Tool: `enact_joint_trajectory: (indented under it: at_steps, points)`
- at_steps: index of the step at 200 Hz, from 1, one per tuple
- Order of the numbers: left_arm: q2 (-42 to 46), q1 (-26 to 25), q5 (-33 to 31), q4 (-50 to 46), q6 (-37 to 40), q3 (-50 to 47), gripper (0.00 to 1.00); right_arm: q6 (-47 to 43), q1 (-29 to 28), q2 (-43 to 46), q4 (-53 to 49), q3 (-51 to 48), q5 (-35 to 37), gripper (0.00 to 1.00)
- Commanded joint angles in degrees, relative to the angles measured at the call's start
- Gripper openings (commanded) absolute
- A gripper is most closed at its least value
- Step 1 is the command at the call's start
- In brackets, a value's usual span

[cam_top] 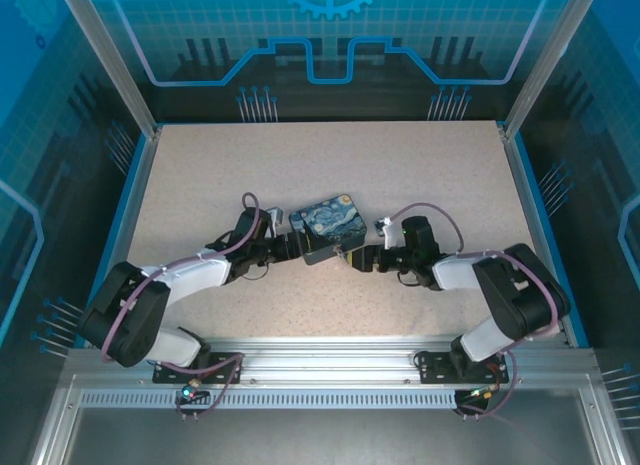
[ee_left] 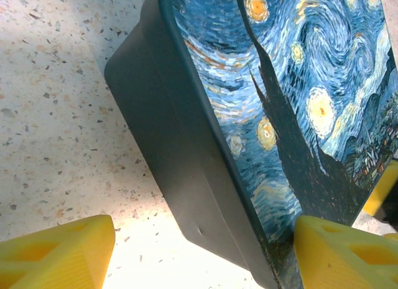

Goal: Unlock a padlock with a key

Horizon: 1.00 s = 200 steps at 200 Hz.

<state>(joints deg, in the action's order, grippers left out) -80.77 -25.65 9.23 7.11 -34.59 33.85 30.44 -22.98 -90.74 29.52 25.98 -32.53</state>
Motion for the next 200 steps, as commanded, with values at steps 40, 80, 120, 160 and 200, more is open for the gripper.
enact_joint_trajectory:
  at_steps: [40, 80, 120, 160, 200]
  points:
    - [0.26, 0.07, -1.82, -5.16, -0.39, -1.59, 0.76, 2.0, -5.55, -6.64, 7.23, 1.83, 0.01, 0.72]
    - [0.29, 0.0, -2.12, -5.43, -0.21, -1.37, 0.76, 1.63, -8.04, -4.47, 5.81, 1.18, -0.16, 0.7]
    - [0.18, 0.07, -2.12, -5.31, -0.27, -1.18, 0.76, 0.09, -10.57, 0.69, 1.21, 0.48, 0.16, 0.69]
    - [0.46, 0.05, -1.86, -5.42, -0.22, -1.05, 0.76, -0.88, -7.34, 5.3, -1.65, -0.73, 3.0, 0.7]
    - [0.7, 0.0, -1.85, -5.27, -0.32, -1.22, 0.76, 0.9, -6.72, 1.79, 0.66, 1.87, 0.54, 0.7]
